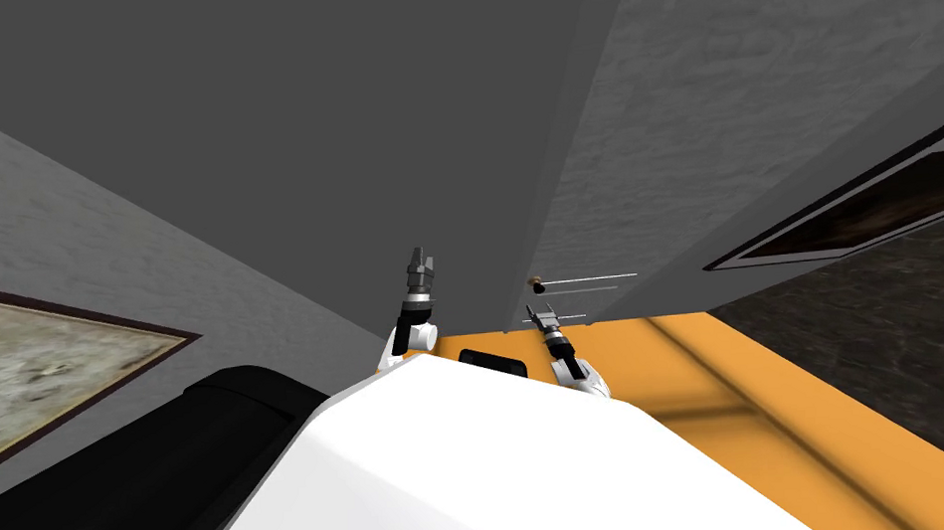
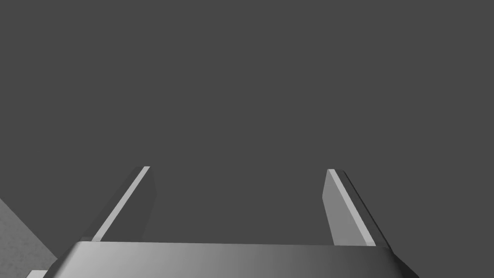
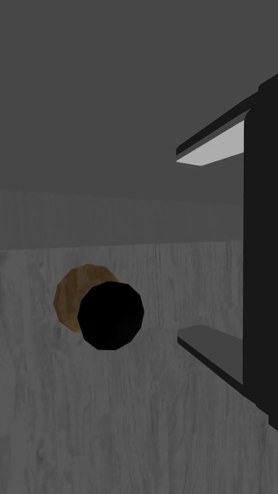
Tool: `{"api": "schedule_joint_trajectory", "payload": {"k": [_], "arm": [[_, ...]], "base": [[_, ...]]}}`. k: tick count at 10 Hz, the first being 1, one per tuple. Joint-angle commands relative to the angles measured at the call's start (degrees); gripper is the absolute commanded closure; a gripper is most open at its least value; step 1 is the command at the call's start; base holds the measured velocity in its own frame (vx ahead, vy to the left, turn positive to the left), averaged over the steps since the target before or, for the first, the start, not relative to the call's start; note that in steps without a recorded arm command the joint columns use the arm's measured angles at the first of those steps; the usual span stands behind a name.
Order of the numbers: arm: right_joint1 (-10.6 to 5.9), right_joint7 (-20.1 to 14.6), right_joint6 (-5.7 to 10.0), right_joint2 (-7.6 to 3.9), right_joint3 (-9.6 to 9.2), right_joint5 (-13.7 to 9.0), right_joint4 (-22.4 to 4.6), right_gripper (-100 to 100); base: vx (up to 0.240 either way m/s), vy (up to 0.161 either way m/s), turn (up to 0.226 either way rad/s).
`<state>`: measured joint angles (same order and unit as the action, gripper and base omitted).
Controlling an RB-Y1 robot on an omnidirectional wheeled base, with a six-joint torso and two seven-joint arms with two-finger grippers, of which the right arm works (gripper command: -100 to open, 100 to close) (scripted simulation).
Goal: Pull the door open
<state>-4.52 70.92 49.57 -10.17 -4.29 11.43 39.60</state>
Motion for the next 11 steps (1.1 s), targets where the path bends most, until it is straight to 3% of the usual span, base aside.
{"api": "schedule_joint_trajectory", "payload": {"k": [1, 6, 10, 11], "arm": [[0.71, -0.8, 0.56, -0.90, -0.14, -0.1, 0.5, -100], [3.52, -3.8, 3.12, -4.68, -0.69, -0.4, 1.4, -100], [4.33, -4.7, 3.86, -5.78, -0.85, -0.5, 1.7, -100], [4.93, -4.6, 3.51, -5.30, -1.22, -0.3, 1.4, -100]], "base": [[0.158, 0.147, 0.010], [0.189, 0.063, -0.002], [0.108, -0.047, -0.003], [-0.026, -0.001, 0.053]]}}
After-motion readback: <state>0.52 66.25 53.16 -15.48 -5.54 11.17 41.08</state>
